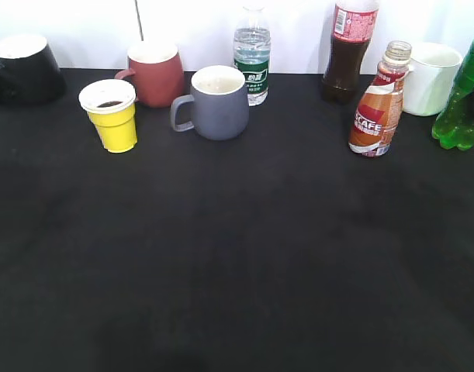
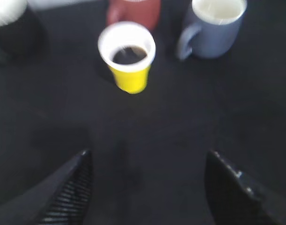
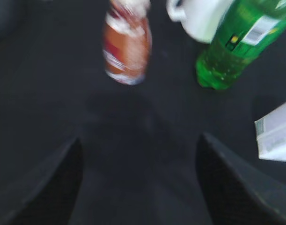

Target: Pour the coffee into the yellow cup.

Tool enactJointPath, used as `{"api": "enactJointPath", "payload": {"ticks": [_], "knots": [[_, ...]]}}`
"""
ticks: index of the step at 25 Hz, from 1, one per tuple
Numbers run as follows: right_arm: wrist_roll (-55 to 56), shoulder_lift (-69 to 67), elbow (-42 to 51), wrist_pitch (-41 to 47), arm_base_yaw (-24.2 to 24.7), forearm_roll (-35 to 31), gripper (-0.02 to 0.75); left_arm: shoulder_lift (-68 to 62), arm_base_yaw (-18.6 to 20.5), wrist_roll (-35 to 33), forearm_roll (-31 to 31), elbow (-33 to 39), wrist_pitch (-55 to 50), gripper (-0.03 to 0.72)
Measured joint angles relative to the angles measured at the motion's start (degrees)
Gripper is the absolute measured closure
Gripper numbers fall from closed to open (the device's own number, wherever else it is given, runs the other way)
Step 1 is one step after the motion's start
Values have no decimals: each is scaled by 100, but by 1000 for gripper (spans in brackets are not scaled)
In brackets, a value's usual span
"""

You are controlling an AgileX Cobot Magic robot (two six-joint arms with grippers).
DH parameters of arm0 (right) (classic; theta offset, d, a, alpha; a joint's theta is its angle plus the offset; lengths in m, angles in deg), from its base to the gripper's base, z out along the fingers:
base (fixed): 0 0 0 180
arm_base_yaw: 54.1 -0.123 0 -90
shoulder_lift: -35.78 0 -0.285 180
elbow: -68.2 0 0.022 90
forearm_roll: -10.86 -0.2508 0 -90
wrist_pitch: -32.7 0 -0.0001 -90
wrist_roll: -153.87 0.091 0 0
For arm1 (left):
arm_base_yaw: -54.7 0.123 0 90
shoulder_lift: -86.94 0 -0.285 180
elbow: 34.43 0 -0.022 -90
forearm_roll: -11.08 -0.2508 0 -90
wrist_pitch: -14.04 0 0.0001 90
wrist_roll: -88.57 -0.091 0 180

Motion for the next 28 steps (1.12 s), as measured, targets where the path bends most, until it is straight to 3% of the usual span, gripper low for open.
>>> {"api": "enactJointPath", "payload": {"ticks": [4,8,11,14,20,28], "knots": [[-423,2116,184,1051,-27,-934,155,1983,0,-521,303,723,-549,127],[-550,4296,651,2242,-27,-962,156,3939,0,-781,421,1437,-1201,127],[-554,5349,1104,2686,-27,-848,156,4716,0,-953,526,1795,-1842,127],[-632,5534,1735,2693,-27,-774,158,4869,0,-1460,1155,2160,-1918,127],[-1293,5534,1794,2672,-27,-1085,158,4869,0,-1521,1196,2175,-1881,127],[-1368,5534,1796,2653,-27,-1147,158,4869,0,-1536,1191,2175,-1881,127]]}}
